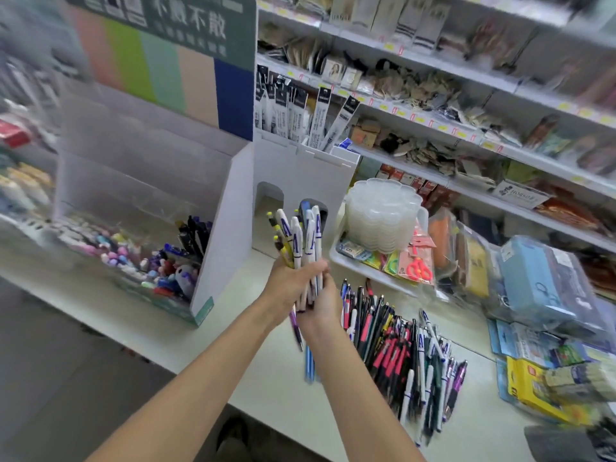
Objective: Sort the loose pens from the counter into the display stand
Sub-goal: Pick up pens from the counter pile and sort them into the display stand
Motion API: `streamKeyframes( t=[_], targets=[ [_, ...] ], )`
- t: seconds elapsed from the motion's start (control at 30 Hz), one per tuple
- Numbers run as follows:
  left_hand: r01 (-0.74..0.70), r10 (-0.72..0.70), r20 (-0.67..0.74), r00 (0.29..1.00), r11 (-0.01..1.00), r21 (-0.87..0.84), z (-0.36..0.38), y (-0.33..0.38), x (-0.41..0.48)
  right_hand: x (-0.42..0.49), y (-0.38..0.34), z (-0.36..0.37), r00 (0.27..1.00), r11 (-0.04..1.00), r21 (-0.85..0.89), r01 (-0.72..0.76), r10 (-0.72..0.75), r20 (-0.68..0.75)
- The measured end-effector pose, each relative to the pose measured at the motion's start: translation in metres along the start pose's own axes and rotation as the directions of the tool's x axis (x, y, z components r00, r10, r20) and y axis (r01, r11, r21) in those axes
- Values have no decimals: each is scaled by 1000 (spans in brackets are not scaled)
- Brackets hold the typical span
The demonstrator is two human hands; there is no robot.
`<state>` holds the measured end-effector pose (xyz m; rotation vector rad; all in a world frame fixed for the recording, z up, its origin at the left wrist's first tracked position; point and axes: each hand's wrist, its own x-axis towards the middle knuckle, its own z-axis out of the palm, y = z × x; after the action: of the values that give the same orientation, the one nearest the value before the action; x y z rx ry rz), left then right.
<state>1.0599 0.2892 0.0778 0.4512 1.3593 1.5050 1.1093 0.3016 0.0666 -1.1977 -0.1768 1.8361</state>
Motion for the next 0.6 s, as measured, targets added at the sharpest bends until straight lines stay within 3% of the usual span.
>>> streamKeyframes(
  t=[0.07,0.13,0.2,0.3,0.37,0.43,0.5,0.6],
  targets=[
    [-12,7,86,996,998,54,-6,16,3,-5,4,16,999,999,-8,39,-39,8],
    [3,-3,131,991,1000,0,-16,38,8,-13,3,37,992,992,-56,110,-106,61],
    [5,12,228,973,997,-75,-33,69,17,-22,-4,63,947,924,-217,316,-293,131],
    [-98,108,407,907,994,-44,-73,120,39,-36,-18,107,689,590,-357,725,-640,340],
    [-175,144,504,852,984,15,-105,153,55,-42,-24,144,535,370,-397,840,-689,490],
    [-222,152,584,797,974,50,-139,183,76,-47,-18,185,455,207,-438,875,-663,594],
    [-203,124,636,762,978,53,-174,211,96,-45,-2,228,439,134,-472,871,-643,628],
    [-156,52,672,739,983,95,-222,243,121,-35,28,278,481,147,-507,849,-612,628]
  ],
)
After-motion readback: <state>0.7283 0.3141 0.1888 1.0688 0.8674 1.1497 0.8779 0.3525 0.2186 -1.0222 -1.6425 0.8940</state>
